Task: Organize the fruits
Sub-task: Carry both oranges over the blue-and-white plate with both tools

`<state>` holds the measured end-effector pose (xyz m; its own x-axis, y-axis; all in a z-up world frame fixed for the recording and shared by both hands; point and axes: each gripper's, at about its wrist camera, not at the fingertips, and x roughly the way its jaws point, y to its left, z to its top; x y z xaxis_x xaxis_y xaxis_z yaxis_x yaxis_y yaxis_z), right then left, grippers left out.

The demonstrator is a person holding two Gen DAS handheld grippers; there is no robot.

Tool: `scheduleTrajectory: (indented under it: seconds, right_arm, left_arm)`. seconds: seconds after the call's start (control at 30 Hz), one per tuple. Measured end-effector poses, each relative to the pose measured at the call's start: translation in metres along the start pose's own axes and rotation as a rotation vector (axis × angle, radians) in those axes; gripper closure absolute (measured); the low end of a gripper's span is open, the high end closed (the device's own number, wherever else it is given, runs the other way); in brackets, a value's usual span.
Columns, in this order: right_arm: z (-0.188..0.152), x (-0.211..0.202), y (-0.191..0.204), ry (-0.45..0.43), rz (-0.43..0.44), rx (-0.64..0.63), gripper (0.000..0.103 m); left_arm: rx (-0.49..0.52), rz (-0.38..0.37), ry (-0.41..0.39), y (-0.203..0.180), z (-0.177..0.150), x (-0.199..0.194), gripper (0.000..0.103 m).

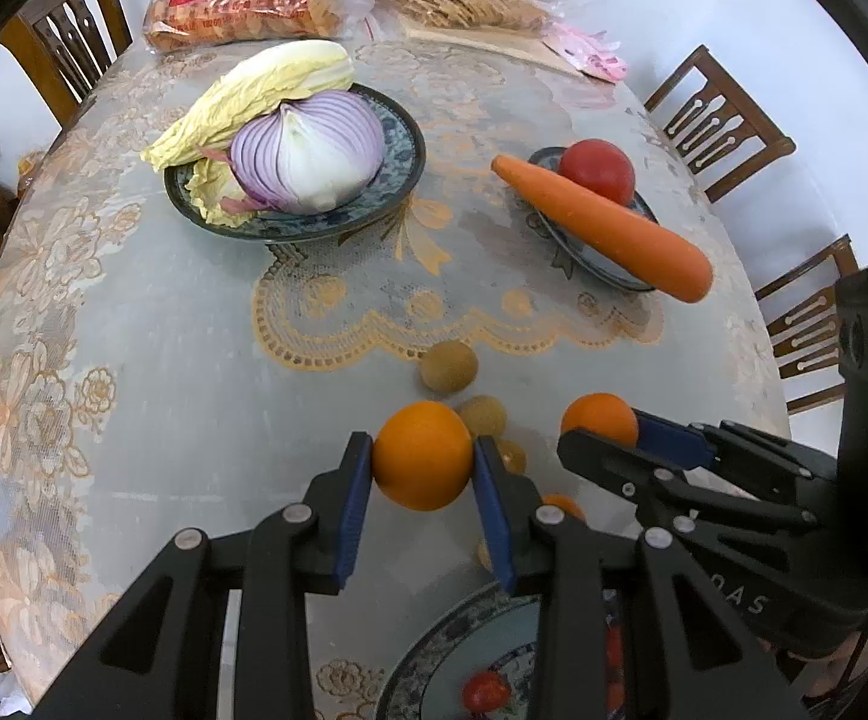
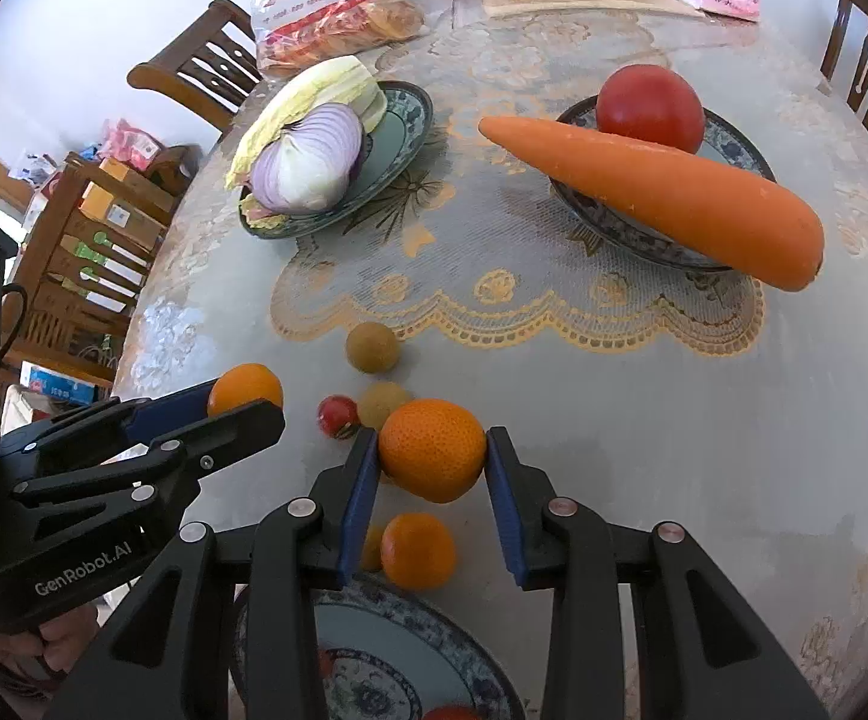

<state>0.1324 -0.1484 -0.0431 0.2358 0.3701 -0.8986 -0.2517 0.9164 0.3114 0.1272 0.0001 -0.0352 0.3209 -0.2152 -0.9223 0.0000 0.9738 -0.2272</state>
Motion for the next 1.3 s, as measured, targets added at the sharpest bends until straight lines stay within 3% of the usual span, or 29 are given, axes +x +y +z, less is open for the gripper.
scheduleTrajectory:
  seconds: [1.3]
  right_arm:
    - [-0.083, -0.054, 0.023, -0.025, 0.005, -0.038, 0.067]
  left_arm:
    - [0.072, -0.034, -0.014, -0.033, -0.084, -0.048, 0.068]
